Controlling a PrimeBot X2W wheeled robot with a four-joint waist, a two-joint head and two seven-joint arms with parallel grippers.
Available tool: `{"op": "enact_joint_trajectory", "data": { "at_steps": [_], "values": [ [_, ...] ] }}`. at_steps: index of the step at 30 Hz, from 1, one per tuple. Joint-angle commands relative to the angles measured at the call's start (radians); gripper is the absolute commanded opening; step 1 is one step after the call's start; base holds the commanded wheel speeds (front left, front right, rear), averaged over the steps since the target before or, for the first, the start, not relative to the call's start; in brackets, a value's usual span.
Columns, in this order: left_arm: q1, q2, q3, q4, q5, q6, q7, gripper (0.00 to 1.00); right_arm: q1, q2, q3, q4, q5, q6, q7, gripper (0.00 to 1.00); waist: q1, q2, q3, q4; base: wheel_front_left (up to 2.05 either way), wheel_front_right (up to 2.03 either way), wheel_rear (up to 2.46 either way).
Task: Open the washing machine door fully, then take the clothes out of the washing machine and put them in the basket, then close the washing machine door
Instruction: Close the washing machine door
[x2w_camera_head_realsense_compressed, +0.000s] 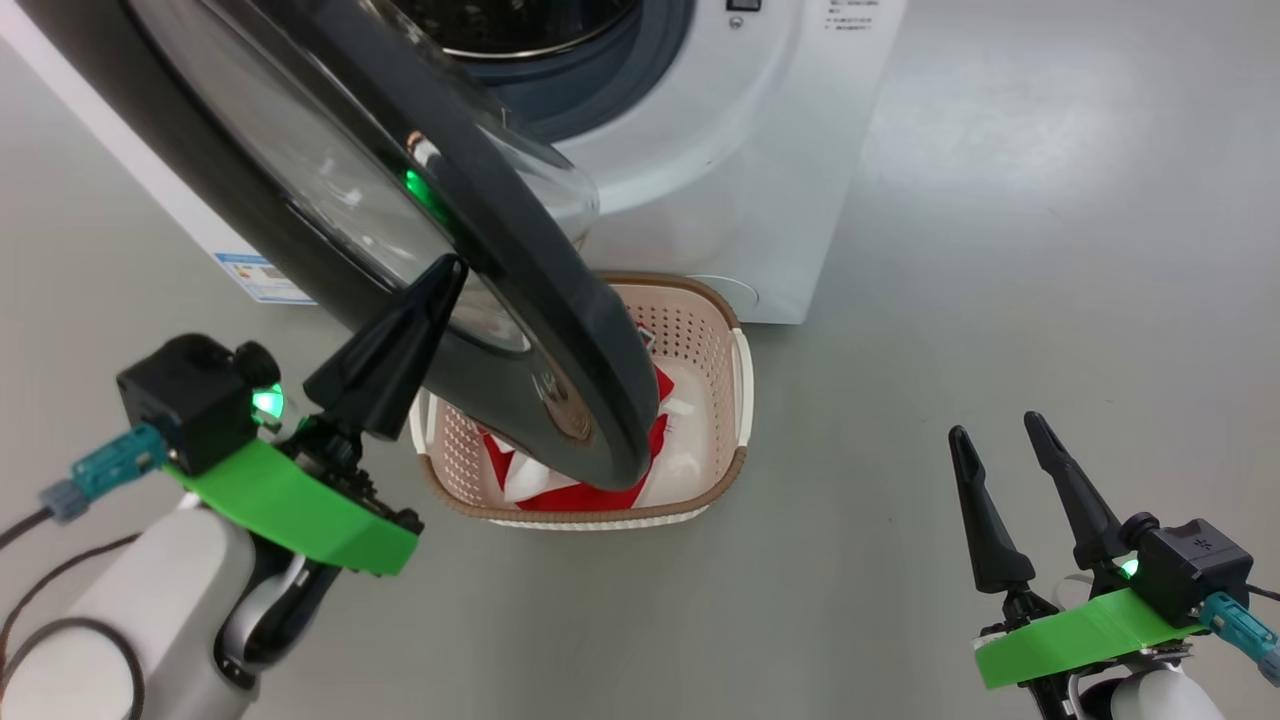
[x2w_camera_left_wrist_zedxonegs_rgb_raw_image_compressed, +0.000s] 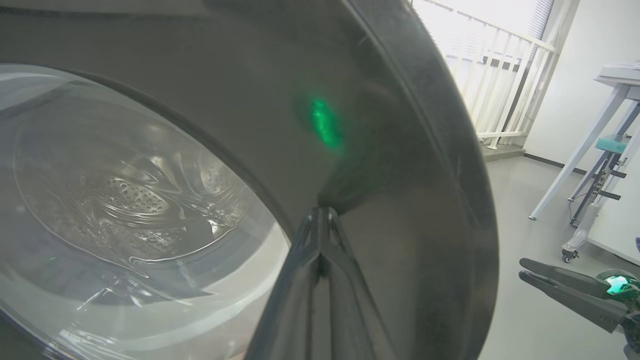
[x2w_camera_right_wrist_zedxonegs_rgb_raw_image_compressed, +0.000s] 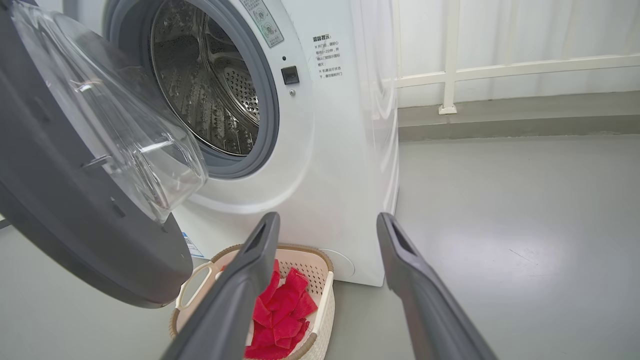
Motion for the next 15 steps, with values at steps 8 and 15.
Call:
{"op": "enact_joint_trajectory", "data": {
  "at_steps": [8,15],
  "values": [
    [-0.151,0.022,-0.007,0.064,-0.016,-0.006,-0.008,0.00,-0.047,0.010,0.012,-0.029,-0.007,0.006,-0.006,1.00,0.0000,-0.0001,0.041,-0.050,0.00,0.00,0.00],
    [-0.256,0.006,-0.027,0.153,-0.016,-0.006,-0.008,0.00,-0.064,0.019,0.005,-0.034,-0.005,0.006,-0.006,1.00,0.0000,-0.0001,0.073,-0.091,0.00,0.00,0.00]
  ]
}}
